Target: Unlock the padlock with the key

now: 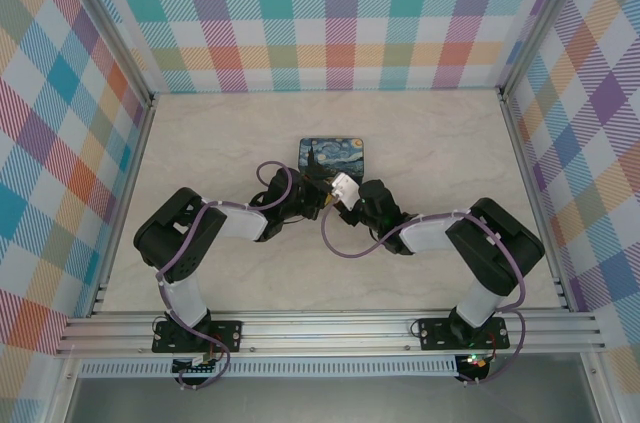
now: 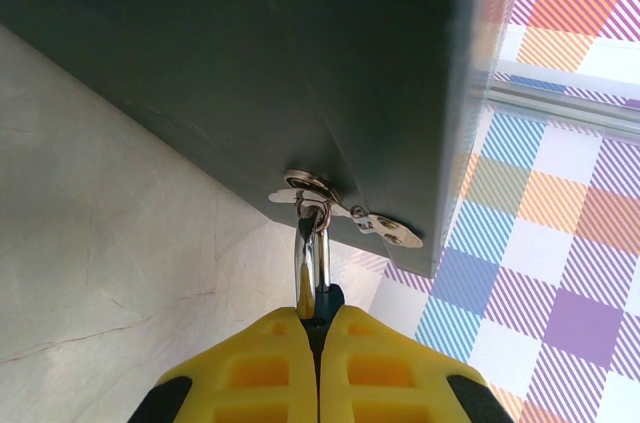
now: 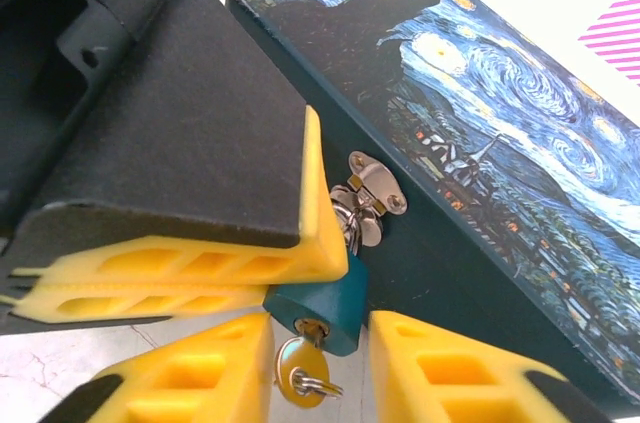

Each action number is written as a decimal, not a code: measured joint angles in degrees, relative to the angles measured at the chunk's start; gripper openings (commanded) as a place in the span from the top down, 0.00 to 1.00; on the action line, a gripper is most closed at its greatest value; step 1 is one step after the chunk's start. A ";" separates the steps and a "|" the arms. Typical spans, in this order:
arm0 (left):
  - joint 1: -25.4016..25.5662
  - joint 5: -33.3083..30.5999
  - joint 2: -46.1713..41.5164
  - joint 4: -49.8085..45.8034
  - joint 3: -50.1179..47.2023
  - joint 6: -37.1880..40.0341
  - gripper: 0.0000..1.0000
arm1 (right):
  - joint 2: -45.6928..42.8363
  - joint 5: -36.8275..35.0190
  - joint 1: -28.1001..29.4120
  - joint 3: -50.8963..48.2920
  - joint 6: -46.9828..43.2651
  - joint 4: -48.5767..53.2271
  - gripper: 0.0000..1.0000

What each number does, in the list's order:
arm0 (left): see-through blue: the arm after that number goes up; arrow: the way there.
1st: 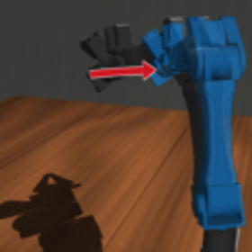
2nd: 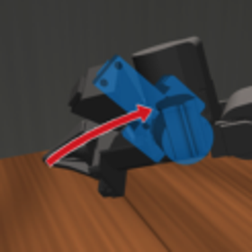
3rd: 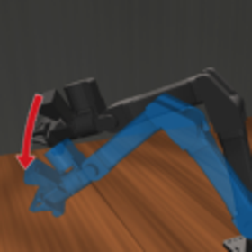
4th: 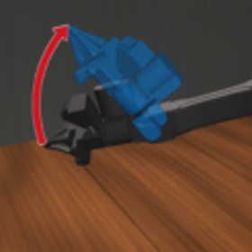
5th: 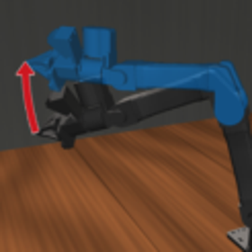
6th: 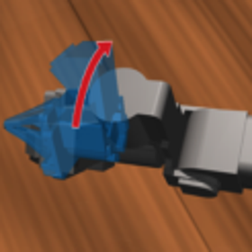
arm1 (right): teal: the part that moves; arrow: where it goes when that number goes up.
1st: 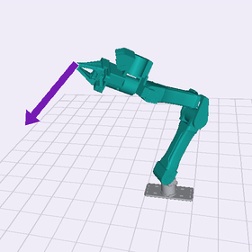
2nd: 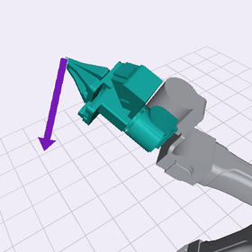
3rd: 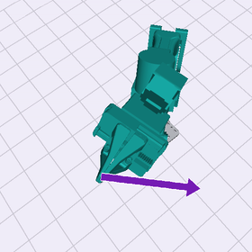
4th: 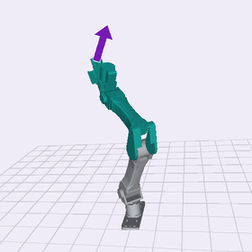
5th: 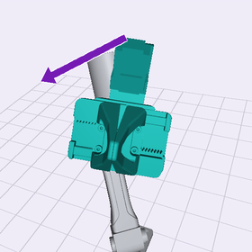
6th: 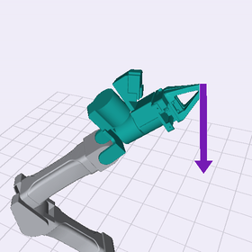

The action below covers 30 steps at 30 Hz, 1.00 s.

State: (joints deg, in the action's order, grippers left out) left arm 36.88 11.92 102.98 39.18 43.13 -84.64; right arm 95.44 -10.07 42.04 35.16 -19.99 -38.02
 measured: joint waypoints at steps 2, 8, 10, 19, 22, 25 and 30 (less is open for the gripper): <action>0.00 -0.07 0.00 -0.07 0.00 0.00 1.00 | 0.00 -0.17 0.00 0.02 -0.35 0.07 0.83; 0.00 -0.63 0.00 0.02 0.00 0.02 1.00 | 0.04 -0.17 0.04 0.22 -0.04 0.46 1.00; 0.00 -0.70 0.00 -0.04 -0.02 0.00 1.00 | 0.04 0.24 0.00 0.52 0.17 1.11 1.00; 0.00 -1.01 0.00 -0.22 -0.33 0.00 1.00 | -0.57 5.97 -1.36 2.51 12.13 6.45 1.00; 0.00 -0.87 0.00 -0.24 -0.46 0.00 1.00 | -0.68 9.25 -2.49 2.73 18.34 7.32 1.00; 0.00 -0.57 0.00 -0.24 -0.61 0.00 1.00 | -0.68 12.13 -3.52 2.73 22.82 7.74 1.00; 0.22 -0.26 0.00 -0.22 -0.70 0.00 1.00 | -1.11 13.90 -4.39 2.73 24.94 9.09 0.78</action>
State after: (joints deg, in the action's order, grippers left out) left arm 37.10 11.66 102.98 38.96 42.44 -84.64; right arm 94.32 3.84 37.65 37.89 4.95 -28.93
